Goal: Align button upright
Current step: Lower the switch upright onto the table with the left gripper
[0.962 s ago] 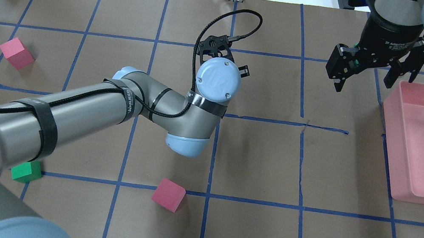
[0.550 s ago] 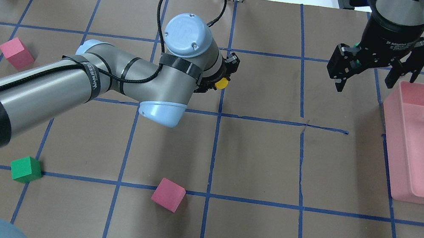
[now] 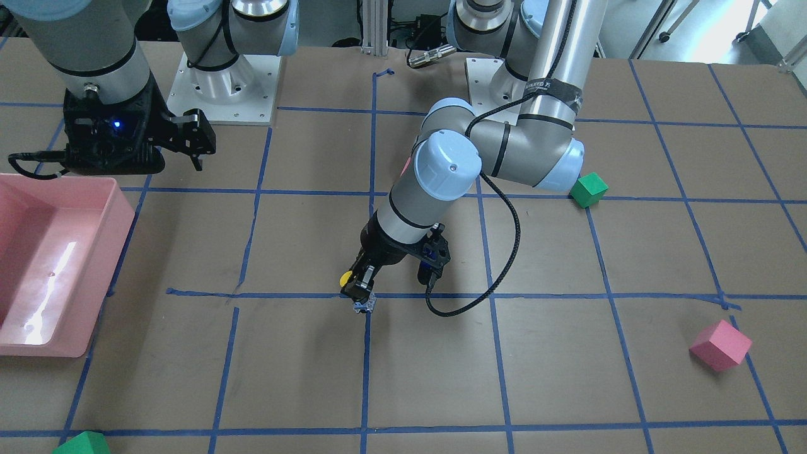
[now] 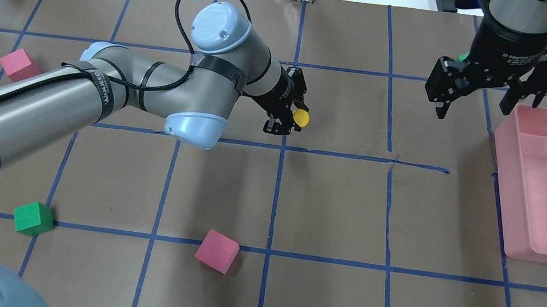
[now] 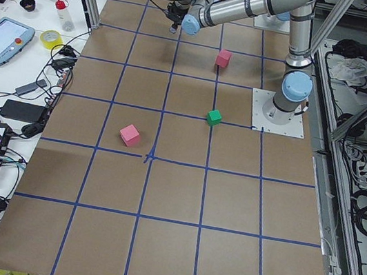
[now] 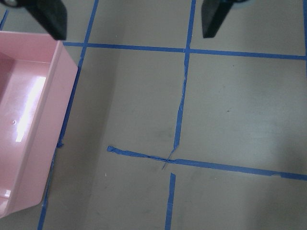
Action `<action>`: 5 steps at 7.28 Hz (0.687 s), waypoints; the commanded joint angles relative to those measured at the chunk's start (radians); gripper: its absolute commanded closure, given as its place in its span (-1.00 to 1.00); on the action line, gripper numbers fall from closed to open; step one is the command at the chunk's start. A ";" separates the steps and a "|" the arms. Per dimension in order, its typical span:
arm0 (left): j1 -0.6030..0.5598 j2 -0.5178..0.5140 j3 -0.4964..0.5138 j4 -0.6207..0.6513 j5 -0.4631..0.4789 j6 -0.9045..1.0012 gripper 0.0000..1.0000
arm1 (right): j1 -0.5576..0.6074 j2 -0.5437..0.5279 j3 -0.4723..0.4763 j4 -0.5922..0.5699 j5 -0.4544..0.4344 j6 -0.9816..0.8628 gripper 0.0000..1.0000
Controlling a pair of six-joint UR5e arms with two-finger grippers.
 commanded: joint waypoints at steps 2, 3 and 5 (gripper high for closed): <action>0.081 -0.004 -0.058 -0.015 -0.194 -0.071 0.56 | -0.001 -0.001 0.000 -0.001 0.002 0.000 -1.00; 0.104 -0.013 -0.067 -0.018 -0.264 -0.018 0.59 | -0.001 -0.003 -0.002 -0.007 0.003 -0.003 -1.00; 0.112 -0.030 -0.094 -0.018 -0.291 0.041 0.58 | -0.003 -0.009 -0.026 -0.039 0.041 -0.035 -1.00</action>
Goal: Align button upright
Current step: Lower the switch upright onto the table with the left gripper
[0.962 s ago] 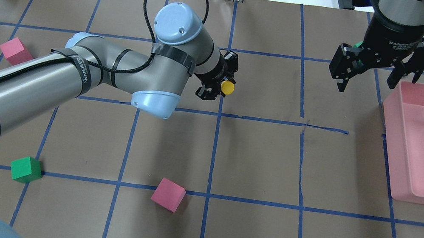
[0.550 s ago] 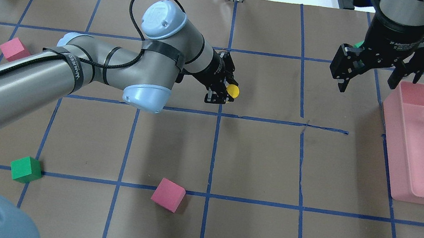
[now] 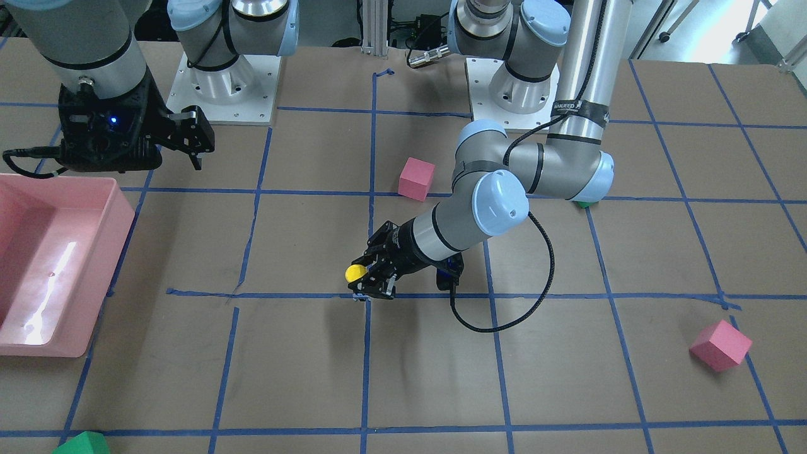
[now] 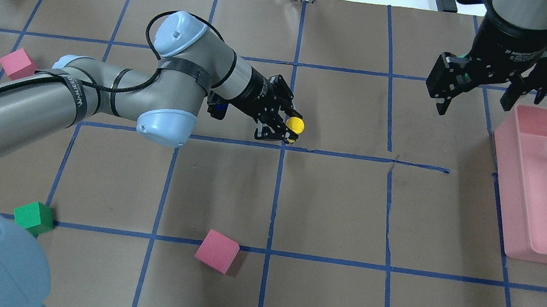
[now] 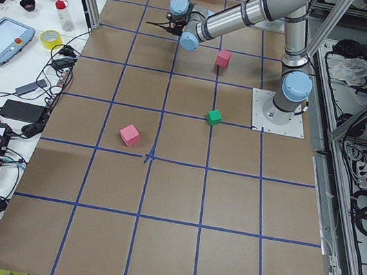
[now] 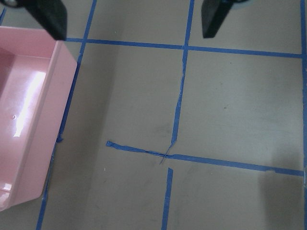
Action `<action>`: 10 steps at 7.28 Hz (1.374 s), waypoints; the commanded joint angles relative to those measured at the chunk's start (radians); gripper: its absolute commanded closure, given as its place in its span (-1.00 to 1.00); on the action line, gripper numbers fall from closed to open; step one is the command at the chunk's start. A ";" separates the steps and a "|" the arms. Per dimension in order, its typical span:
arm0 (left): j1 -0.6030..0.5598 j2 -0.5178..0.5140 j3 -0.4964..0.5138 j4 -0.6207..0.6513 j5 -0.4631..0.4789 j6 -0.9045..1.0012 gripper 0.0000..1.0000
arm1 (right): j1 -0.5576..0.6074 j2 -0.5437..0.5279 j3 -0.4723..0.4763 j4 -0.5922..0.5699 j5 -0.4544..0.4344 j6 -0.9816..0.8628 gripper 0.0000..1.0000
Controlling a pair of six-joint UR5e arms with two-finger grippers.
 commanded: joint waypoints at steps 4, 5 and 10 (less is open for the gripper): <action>0.017 -0.027 -0.014 0.000 -0.012 0.060 0.13 | 0.006 -0.007 -0.010 -0.075 0.136 0.016 -1.00; 0.017 -0.031 -0.013 0.000 -0.004 0.070 -0.09 | 0.006 -0.007 -0.008 -0.071 0.129 0.063 -1.00; 0.017 0.016 0.068 0.000 0.194 0.116 -1.00 | 0.003 -0.010 0.009 -0.071 0.121 0.066 -1.00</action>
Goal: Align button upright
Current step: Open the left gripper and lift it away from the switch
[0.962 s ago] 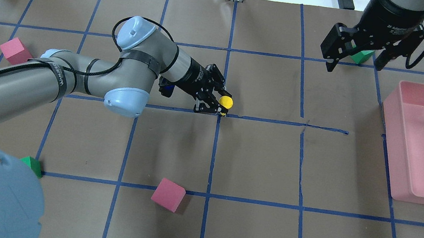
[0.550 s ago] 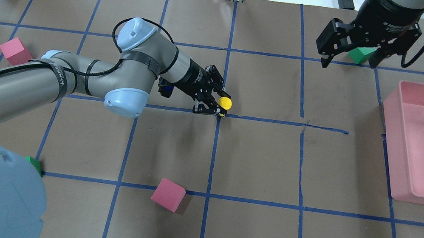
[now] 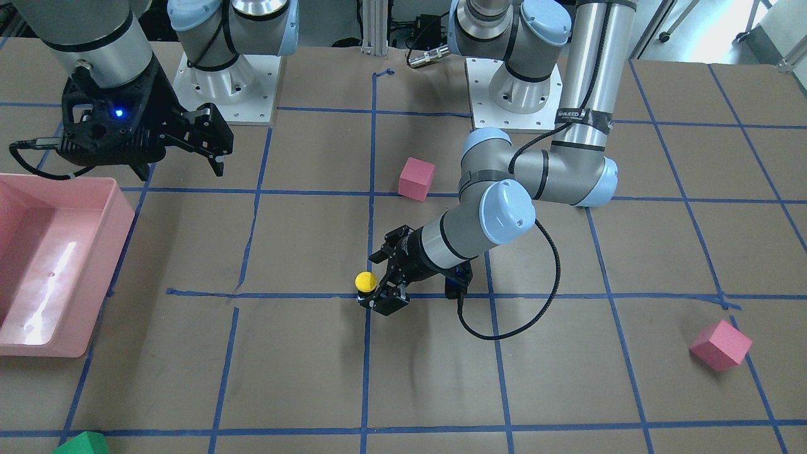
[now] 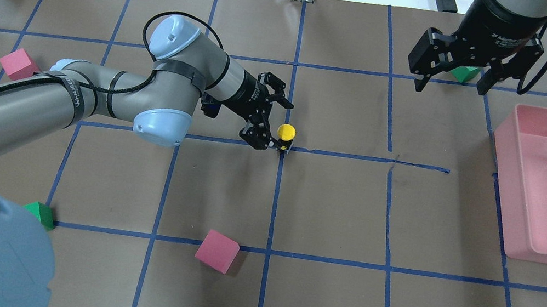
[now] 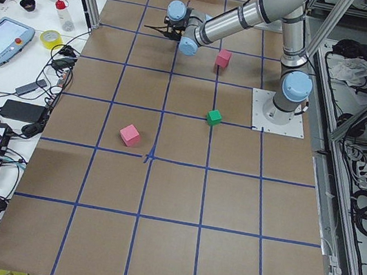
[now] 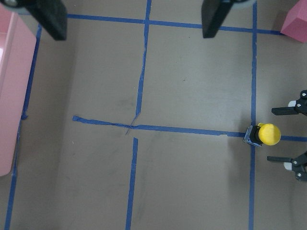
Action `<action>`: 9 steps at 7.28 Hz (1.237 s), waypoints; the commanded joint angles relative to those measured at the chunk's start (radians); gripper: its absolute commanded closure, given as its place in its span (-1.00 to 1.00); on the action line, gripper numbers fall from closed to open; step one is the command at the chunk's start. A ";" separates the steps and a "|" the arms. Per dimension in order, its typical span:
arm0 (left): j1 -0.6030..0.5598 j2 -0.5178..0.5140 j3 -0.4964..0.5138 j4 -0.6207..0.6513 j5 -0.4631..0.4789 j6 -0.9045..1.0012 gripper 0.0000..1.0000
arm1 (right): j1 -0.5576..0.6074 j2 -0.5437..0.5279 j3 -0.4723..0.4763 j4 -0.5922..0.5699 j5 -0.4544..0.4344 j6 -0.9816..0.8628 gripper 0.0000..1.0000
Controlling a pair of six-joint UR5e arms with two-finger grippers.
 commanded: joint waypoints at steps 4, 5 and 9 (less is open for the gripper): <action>-0.001 0.137 0.085 -0.133 0.286 0.603 -1.00 | -0.001 0.001 0.005 0.000 -0.025 -0.001 -1.00; -0.001 0.164 0.120 -0.229 0.357 0.790 -1.00 | -0.001 0.001 0.005 0.000 -0.025 -0.002 -1.00; 0.090 0.299 0.313 -0.690 0.472 1.315 -1.00 | -0.001 0.001 0.007 0.000 -0.026 -0.002 -1.00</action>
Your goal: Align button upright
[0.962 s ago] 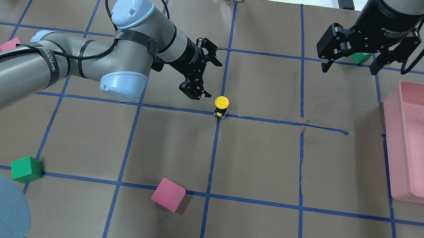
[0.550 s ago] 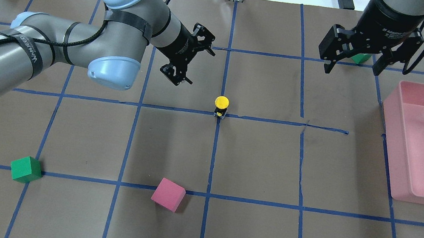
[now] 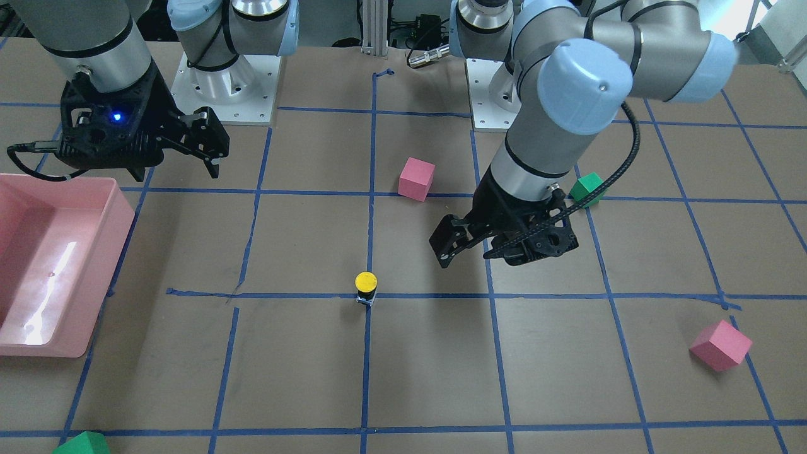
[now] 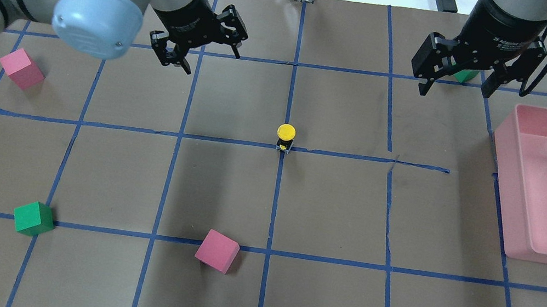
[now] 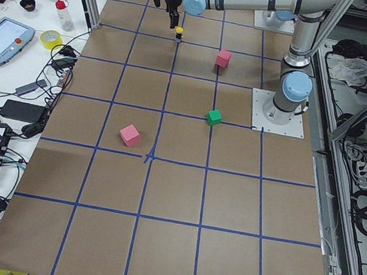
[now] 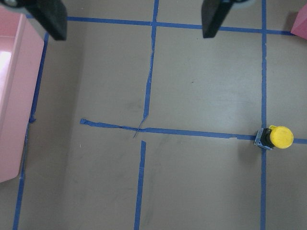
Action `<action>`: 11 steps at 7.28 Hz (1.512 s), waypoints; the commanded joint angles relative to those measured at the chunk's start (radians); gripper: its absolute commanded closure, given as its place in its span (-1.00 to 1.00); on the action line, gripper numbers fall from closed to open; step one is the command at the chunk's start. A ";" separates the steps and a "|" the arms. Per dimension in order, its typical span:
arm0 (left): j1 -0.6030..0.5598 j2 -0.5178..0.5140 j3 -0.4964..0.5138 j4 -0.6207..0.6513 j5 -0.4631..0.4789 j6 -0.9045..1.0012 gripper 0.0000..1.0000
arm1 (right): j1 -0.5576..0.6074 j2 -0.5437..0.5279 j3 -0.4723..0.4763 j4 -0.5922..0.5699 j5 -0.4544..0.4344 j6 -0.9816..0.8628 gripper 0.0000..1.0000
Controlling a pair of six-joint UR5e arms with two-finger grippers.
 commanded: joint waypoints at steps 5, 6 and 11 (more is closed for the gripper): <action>0.024 0.242 0.030 -0.250 0.193 0.377 -1.00 | 0.000 0.000 0.002 0.000 -0.001 0.000 -1.00; 0.023 0.276 0.007 -0.311 0.189 0.371 -1.00 | 0.000 0.000 0.002 0.000 -0.001 0.000 -1.00; 0.023 0.292 -0.031 -0.210 0.195 0.365 -1.00 | -0.001 0.000 0.002 0.002 -0.002 0.000 -1.00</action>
